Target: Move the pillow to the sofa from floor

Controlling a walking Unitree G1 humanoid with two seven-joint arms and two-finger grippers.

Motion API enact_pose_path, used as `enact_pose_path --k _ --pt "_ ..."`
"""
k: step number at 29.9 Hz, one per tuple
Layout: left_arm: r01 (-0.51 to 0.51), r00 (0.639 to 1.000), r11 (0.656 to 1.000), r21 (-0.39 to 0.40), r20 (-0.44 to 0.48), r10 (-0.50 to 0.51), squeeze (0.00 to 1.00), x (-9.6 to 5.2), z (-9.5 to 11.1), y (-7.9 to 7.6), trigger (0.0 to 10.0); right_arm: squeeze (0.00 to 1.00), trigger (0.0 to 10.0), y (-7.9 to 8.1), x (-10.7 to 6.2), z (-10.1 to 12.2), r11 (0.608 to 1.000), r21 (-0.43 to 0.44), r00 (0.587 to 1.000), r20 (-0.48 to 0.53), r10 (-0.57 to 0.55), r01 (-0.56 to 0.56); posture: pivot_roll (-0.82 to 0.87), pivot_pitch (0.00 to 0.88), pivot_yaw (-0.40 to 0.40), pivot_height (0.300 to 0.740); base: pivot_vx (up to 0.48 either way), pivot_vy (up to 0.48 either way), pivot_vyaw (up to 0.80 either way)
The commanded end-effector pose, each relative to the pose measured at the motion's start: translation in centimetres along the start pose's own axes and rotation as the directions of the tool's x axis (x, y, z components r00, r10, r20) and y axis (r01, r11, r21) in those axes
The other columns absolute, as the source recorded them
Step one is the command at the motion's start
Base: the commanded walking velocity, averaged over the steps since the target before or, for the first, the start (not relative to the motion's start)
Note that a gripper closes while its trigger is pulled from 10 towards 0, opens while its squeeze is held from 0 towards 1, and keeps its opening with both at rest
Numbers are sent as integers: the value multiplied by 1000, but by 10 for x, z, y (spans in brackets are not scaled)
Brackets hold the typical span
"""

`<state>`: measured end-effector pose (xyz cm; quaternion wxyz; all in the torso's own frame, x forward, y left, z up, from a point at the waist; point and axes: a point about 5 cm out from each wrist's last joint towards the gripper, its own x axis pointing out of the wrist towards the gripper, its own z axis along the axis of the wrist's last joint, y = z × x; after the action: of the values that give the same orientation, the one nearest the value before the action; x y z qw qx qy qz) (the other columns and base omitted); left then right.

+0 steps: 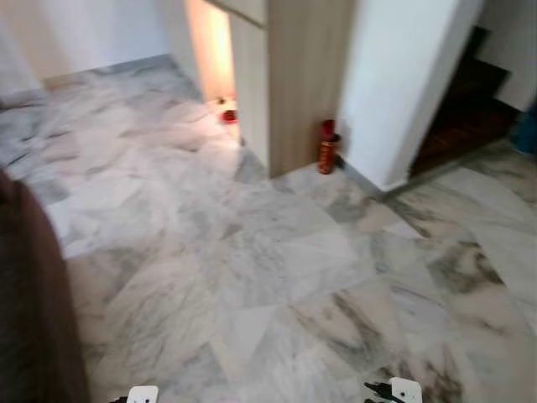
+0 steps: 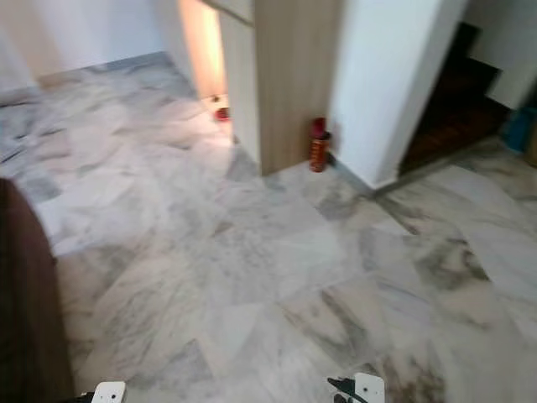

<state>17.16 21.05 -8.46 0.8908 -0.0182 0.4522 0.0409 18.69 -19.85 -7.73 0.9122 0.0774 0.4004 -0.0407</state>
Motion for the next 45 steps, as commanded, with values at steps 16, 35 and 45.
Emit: enact_pose_path --k 16,35,45 --pt "-32 998 999 18 -45 33 0 -3 -10 10 10000 0 10000 12 0 -6 999 -16 999 -17 38 -39 -68 95 56 740 0 0 800" --pt "-43 998 999 31 -51 44 0 -3 -10 11 10000 0 10000 13 0 -10 999 27 999 -42 30 -28 -63 94 53 740 0 0 463" --pt "-44 997 999 25 -60 46 0 -3 -11 11 10000 0 10000 13 0 -10 999 22 999 -44 32 -31 -62 96 55 740 0 181 0"
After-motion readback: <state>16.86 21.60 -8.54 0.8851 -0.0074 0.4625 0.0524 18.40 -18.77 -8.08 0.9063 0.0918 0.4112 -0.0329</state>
